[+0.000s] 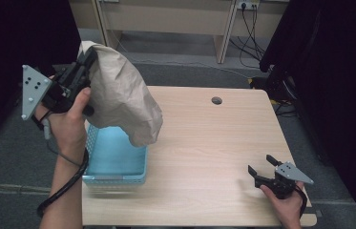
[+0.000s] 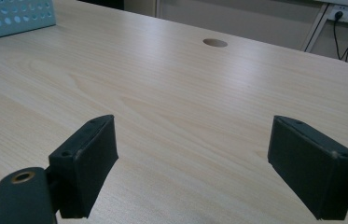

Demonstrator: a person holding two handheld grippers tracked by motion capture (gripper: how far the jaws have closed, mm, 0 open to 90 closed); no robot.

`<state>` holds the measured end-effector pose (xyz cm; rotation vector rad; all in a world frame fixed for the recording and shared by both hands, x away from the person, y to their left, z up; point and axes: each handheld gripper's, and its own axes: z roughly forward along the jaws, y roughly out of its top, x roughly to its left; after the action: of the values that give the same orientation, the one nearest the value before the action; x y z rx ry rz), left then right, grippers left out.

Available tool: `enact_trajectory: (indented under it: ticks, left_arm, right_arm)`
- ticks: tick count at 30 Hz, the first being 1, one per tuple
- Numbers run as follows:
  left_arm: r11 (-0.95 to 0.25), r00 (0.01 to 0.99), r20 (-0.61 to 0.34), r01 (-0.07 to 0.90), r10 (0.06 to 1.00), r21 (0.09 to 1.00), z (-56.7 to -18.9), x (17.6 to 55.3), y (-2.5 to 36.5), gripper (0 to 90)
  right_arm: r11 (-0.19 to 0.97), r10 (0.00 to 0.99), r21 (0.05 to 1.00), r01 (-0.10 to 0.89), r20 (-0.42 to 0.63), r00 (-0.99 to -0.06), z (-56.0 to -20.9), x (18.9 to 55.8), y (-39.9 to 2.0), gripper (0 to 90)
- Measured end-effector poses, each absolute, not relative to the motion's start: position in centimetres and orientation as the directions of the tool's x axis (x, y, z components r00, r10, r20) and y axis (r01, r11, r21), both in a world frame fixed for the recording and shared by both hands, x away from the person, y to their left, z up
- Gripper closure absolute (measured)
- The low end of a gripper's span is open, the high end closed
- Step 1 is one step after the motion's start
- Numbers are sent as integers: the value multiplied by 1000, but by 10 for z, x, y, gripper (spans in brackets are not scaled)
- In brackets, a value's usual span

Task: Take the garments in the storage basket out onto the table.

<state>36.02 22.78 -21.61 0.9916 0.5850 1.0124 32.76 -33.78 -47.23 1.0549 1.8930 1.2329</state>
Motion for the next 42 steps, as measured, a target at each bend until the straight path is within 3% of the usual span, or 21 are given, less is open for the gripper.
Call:
enact_trajectory:
  ticks: [42]
  left_arm:
    - [215, 513, 40, -428, 857, 878, -205, 362, 198, 895]
  right_arm:
    - [238, 876, 931, 279, -81, -476, -472, 328, -338, 167]
